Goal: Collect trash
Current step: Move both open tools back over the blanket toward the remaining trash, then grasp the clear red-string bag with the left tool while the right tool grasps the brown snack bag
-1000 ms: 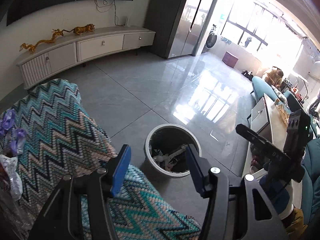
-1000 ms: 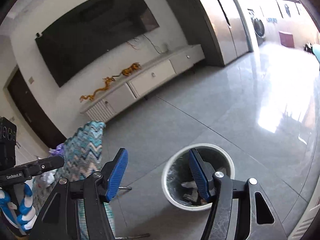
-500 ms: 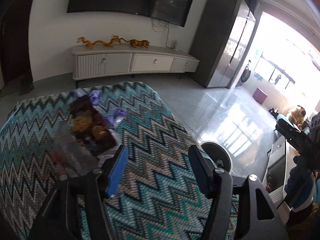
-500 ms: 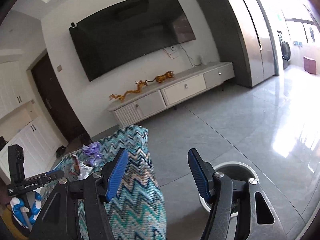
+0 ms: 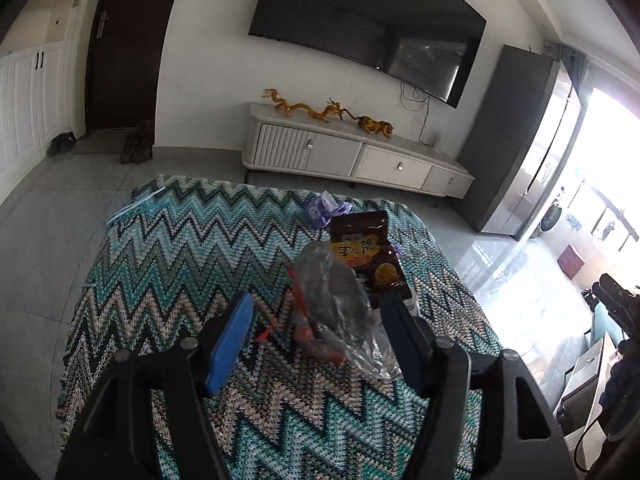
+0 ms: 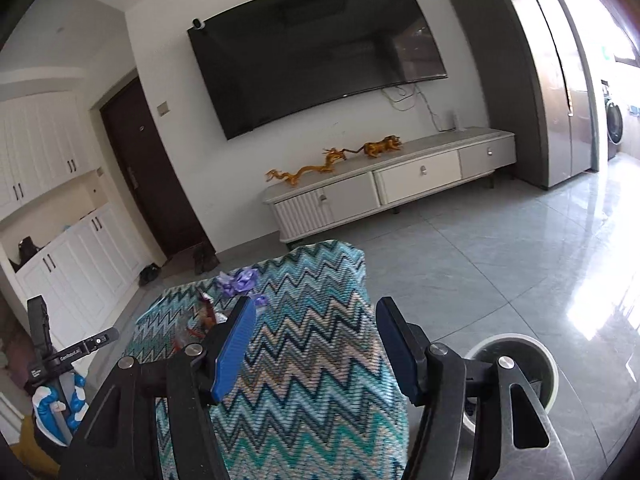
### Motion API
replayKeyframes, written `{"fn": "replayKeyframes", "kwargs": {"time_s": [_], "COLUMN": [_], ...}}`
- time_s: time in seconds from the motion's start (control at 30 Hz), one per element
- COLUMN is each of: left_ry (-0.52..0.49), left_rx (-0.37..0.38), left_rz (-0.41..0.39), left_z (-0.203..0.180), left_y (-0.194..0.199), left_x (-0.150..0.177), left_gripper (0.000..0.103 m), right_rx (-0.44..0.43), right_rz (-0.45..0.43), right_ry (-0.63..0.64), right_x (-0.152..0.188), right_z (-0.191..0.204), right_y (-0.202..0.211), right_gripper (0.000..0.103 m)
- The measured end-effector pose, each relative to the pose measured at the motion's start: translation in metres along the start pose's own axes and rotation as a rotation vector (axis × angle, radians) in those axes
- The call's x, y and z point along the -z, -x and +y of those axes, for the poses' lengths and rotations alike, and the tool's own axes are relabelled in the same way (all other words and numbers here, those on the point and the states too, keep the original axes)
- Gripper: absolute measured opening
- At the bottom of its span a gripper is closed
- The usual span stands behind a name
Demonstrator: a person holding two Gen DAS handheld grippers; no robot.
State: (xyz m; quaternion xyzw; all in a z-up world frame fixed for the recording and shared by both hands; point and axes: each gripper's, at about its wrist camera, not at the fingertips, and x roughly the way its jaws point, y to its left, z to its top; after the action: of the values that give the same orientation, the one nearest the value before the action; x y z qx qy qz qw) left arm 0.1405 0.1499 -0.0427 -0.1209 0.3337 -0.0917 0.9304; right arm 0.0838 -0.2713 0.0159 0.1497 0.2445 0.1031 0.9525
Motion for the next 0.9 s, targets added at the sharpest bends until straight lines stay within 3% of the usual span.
{"fn": "replayKeyframes", "kwargs": {"time_s": [0.23,0.47,0.73,0.83,0.9], "left_ry": [0.033,0.017,0.002,0.009,0.008], "left_rx": [0.034,0.070,0.030,0.017,0.015], "left_rz": [0.105,0.198,0.279,0.290,0.281], "left_z": [0.015,-0.002,-0.007,-0.002,0.001], "left_y": [-0.031,-0.076,-0.126,-0.136,-0.138], "left_x": [0.014,0.024,0.030,0.035,0.037], "left_gripper": [0.065,0.065,0.065,0.062,0.052], "right_rx": [-0.052,-0.093,-0.143,-0.173,-0.197], "right_rz": [0.065,0.142,0.228,0.262,0.285], "right_ry": [0.079,0.130,0.174,0.216,0.237], "right_x": [0.004,0.012,0.014,0.013,0.014], "right_z": [0.039,0.063,0.088,0.105,0.116], "right_y": [-0.032,-0.071,-0.126,-0.152,-0.169], "right_gripper": [0.060,0.060,0.060,0.060,0.060]}}
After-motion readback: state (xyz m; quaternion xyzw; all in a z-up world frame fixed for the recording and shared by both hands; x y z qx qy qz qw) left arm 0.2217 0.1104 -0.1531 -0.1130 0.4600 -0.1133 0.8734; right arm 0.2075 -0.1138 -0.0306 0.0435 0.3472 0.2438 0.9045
